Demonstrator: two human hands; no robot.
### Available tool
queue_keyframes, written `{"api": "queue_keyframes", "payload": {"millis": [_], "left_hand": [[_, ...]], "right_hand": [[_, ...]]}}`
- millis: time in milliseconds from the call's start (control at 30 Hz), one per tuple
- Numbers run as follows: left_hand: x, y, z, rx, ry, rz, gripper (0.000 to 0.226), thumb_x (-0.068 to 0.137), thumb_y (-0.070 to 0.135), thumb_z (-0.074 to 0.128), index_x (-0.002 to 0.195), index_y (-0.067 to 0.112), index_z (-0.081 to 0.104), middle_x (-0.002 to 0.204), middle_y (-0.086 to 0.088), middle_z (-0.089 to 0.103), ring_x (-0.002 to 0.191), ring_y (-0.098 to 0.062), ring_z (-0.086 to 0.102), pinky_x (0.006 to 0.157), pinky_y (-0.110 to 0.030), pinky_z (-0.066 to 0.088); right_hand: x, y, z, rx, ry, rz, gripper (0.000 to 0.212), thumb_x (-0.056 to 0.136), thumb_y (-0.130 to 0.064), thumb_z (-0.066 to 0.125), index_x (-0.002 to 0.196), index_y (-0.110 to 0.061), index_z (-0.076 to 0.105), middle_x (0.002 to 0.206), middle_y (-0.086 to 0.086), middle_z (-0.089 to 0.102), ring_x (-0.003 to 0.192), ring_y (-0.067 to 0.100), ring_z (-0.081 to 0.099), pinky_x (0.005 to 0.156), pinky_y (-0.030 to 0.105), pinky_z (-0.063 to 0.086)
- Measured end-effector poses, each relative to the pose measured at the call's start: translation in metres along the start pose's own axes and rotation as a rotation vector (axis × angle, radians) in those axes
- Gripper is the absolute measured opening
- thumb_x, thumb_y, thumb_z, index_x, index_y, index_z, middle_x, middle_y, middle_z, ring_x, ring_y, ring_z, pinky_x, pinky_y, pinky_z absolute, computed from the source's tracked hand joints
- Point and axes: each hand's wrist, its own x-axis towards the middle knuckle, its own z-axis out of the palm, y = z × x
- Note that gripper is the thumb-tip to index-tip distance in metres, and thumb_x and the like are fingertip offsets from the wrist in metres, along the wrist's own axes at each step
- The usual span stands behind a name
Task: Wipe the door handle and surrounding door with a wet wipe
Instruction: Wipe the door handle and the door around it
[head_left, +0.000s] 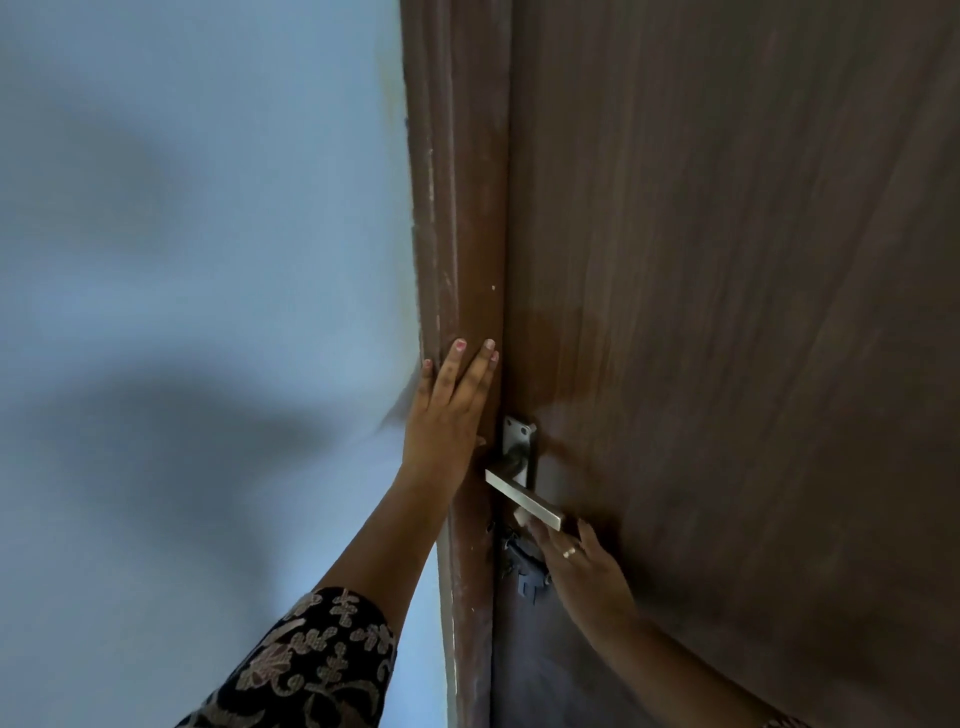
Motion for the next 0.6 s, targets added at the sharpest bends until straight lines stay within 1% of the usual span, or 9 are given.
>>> {"api": "queue_keyframes", "payload": {"millis": [33, 100, 167, 233, 267, 333, 400, 533, 600], "left_hand": [[0.000, 0.000, 0.000, -0.004, -0.007, -0.004, 0.114, 0.084, 0.048, 0.064, 0.148, 0.015, -0.024, 0.160, -0.002, -0.019, 0.131, -0.029, -0.041, 0.112, -0.048, -0.014], [-0.001, 0.001, 0.001, 0.005, -0.004, -0.013, 0.115, 0.083, 0.048, 0.065, 0.146, 0.015, -0.026, 0.160, -0.002, -0.020, 0.132, -0.029, -0.040, 0.113, -0.048, -0.013], [-0.002, 0.001, 0.000, -0.002, 0.002, -0.013, 0.114, 0.084, 0.047, 0.065, 0.146, 0.016, -0.025, 0.160, -0.001, -0.019, 0.134, -0.029, -0.038, 0.113, -0.048, -0.012], [-0.002, 0.002, -0.003, -0.018, -0.013, -0.016, 0.111, 0.085, 0.044, 0.064, 0.146, 0.017, -0.025, 0.160, 0.000, -0.020, 0.140, -0.029, -0.031, 0.114, -0.048, -0.011], [-0.003, 0.003, -0.004, -0.022, -0.019, -0.018, 0.109, 0.087, 0.041, 0.063, 0.146, 0.017, -0.025, 0.160, 0.000, -0.020, 0.143, -0.028, -0.026, 0.115, -0.048, -0.010], [-0.004, 0.004, -0.007, -0.033, -0.016, -0.025, 0.103, 0.091, 0.030, 0.062, 0.147, 0.017, -0.023, 0.160, 0.001, -0.022, 0.146, -0.029, -0.020, 0.116, -0.047, -0.007], [-0.005, 0.005, -0.009, -0.056, 0.001, -0.037, 0.099, 0.091, 0.020, 0.061, 0.150, 0.017, -0.019, 0.160, 0.001, -0.020, 0.147, -0.029, -0.017, 0.117, -0.046, -0.006], [-0.006, 0.007, -0.015, -0.093, 0.014, -0.027, 0.092, 0.092, 0.010, 0.056, 0.152, 0.016, -0.012, 0.161, 0.001, -0.016, 0.147, -0.028, -0.014, 0.119, -0.045, -0.002], [-0.007, 0.008, -0.016, -0.087, 0.019, -0.026, 0.088, 0.092, 0.007, 0.052, 0.152, 0.016, -0.011, 0.161, 0.001, -0.016, 0.147, -0.029, -0.015, 0.119, -0.046, 0.000]], "right_hand": [[0.000, 0.000, 0.001, 0.004, 0.034, -0.028, 0.050, 0.077, -0.034, 0.071, 0.125, -0.021, 0.062, 0.135, -0.005, 0.057, 0.118, 0.015, 0.056, 0.094, 0.034, 0.048], [0.003, 0.006, -0.002, 0.023, 0.124, -0.033, 0.036, 0.072, -0.031, 0.075, 0.106, -0.019, 0.073, 0.117, -0.007, 0.067, 0.101, 0.015, 0.062, 0.082, 0.033, 0.050], [0.001, 0.015, -0.007, 0.067, 0.220, 0.037, 0.032, 0.068, -0.029, 0.078, 0.097, -0.018, 0.075, 0.098, -0.004, 0.069, 0.088, 0.017, 0.062, 0.078, 0.036, 0.047], [-0.008, 0.021, -0.010, 0.082, 0.324, 0.103, 0.022, 0.073, -0.025, 0.072, 0.093, -0.016, 0.073, 0.090, -0.001, 0.067, 0.082, 0.019, 0.059, 0.078, 0.039, 0.039], [-0.012, 0.022, -0.009, 0.084, 0.375, 0.118, 0.019, 0.080, -0.023, 0.064, 0.095, -0.016, 0.072, 0.090, -0.001, 0.067, 0.081, 0.020, 0.058, 0.078, 0.039, 0.037], [-0.019, 0.022, -0.006, 0.098, 0.435, 0.142, 0.032, 0.090, -0.019, 0.042, 0.104, -0.017, 0.070, 0.093, -0.002, 0.067, 0.080, 0.018, 0.059, 0.079, 0.039, 0.035], [-0.021, 0.021, -0.003, 0.135, 0.454, 0.165, 0.042, 0.093, -0.017, 0.031, 0.115, -0.017, 0.067, 0.096, -0.002, 0.065, 0.082, 0.018, 0.060, 0.082, 0.040, 0.035], [-0.012, 0.016, 0.006, 0.112, 0.382, 0.091, 0.051, 0.087, -0.021, 0.034, 0.136, -0.016, 0.050, 0.112, 0.002, 0.064, 0.098, 0.018, 0.063, 0.088, 0.043, 0.040], [-0.001, 0.014, 0.007, 0.153, 0.341, 0.075, 0.049, 0.086, -0.023, 0.052, 0.135, -0.016, 0.052, 0.117, 0.005, 0.063, 0.103, 0.020, 0.062, 0.089, 0.043, 0.038]]}}
